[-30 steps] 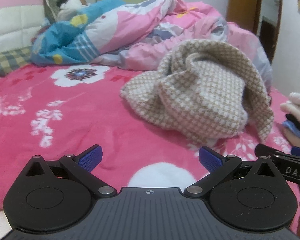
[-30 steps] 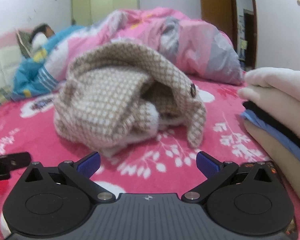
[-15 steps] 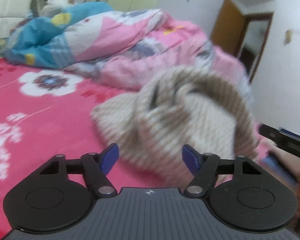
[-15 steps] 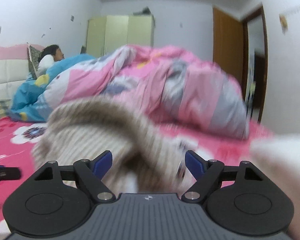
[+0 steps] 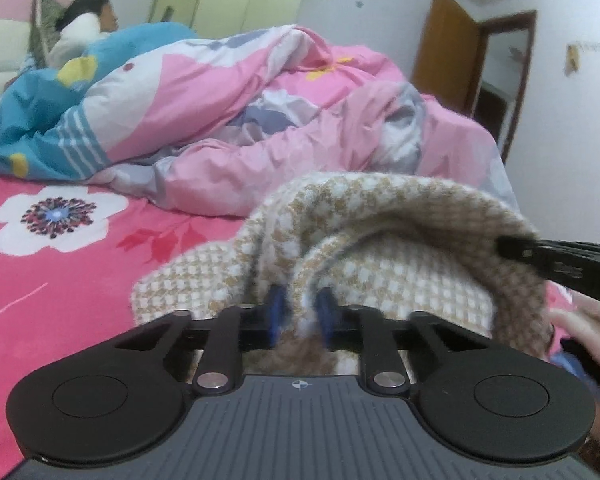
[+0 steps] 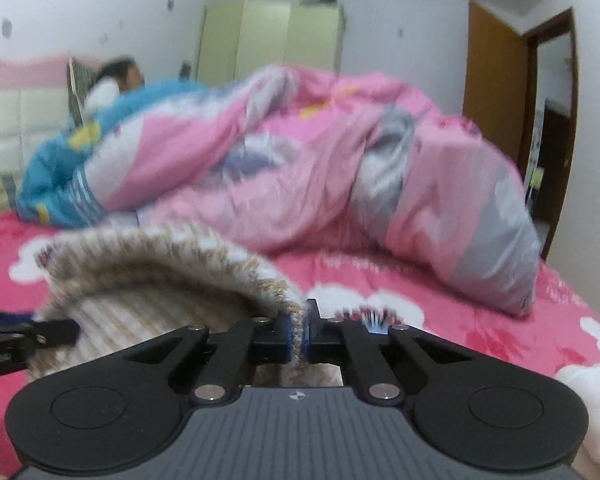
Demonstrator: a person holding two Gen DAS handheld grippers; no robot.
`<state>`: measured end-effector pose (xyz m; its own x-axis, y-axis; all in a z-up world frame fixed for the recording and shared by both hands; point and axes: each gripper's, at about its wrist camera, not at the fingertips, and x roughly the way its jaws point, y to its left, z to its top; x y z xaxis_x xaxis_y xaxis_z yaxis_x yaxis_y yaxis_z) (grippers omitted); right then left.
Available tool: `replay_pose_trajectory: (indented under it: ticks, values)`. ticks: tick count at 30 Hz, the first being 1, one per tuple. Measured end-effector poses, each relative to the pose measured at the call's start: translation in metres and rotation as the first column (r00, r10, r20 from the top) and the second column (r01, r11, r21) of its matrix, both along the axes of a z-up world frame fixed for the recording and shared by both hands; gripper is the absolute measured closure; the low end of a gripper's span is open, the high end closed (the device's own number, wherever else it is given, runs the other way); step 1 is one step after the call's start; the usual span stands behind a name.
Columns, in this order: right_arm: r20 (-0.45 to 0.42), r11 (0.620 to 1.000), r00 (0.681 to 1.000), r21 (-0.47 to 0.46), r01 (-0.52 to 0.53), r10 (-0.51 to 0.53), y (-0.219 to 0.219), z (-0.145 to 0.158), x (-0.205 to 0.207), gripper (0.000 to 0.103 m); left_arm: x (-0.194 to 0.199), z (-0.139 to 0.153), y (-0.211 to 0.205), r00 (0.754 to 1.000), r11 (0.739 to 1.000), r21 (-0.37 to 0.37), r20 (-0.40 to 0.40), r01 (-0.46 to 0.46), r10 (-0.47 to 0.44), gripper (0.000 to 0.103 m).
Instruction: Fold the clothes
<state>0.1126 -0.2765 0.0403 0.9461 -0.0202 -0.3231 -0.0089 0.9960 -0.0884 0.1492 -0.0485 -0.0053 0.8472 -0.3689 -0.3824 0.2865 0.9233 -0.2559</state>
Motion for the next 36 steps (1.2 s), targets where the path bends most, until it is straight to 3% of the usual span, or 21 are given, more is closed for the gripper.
replay_pose_trajectory:
  ticks: [7,13,16,18,21,23,27,29,31,33,36]
  values:
    - [0.183,0.983,0.973,0.091,-0.157,0.139,0.015,0.046,-0.072,0.098,-0.039,0.019,0.042,0.996,0.996,-0.077,0.066,-0.05,0.055,0.099]
    - [0.289,0.911,0.9,0.157,-0.38,0.326,0.04,0.071,-0.16,0.098,-0.092,0.031,0.099,0.987,0.986,-0.123,0.1,-0.111,0.123,0.1]
    - [0.244,0.861,0.874,0.199,-0.468,0.419,0.049,0.058,-0.196,0.098,-0.113,0.022,0.124,0.986,0.987,-0.074,0.076,-0.146,0.151,0.1]
    - [0.17,0.83,0.864,0.242,-0.503,0.474,0.053,0.039,-0.207,0.098,-0.123,0.012,0.139,0.985,0.986,-0.027,0.037,-0.167,0.167,0.1]
    - [-0.009,0.796,0.833,0.303,-0.524,0.553,0.06,-0.001,-0.213,0.098,-0.131,-0.003,0.156,0.985,0.986,0.001,-0.038,-0.167,0.167,0.099]
    - [-0.126,0.803,0.816,0.316,-0.506,0.564,0.064,-0.027,-0.212,0.098,-0.136,-0.005,0.159,0.98,0.981,0.014,-0.059,-0.191,0.192,0.1]
    - [-0.234,0.825,0.816,0.369,-0.428,0.528,0.052,-0.052,-0.204,0.098,-0.147,-0.002,0.163,0.976,0.977,0.011,-0.05,-0.212,0.212,0.098]
    - [-0.215,0.821,0.829,0.4,-0.408,0.516,0.042,-0.047,-0.2,0.098,-0.152,-0.001,0.164,0.977,0.978,0.003,-0.044,-0.209,0.209,0.094]
    - [-0.181,0.829,0.85,0.392,-0.398,0.494,0.035,-0.04,-0.205,0.098,-0.155,0.0,0.163,0.979,0.979,0.004,-0.033,-0.202,0.202,0.075]
    - [-0.146,0.839,0.87,0.38,-0.389,0.47,0.029,-0.034,-0.211,0.098,-0.156,-0.001,0.159,0.98,0.981,0.012,-0.027,-0.195,0.195,0.067]
    - [-0.06,0.86,0.909,0.353,-0.368,0.413,0.013,-0.018,-0.213,0.098,-0.151,-0.004,0.152,0.983,0.985,0.01,-0.053,-0.174,0.174,0.061]
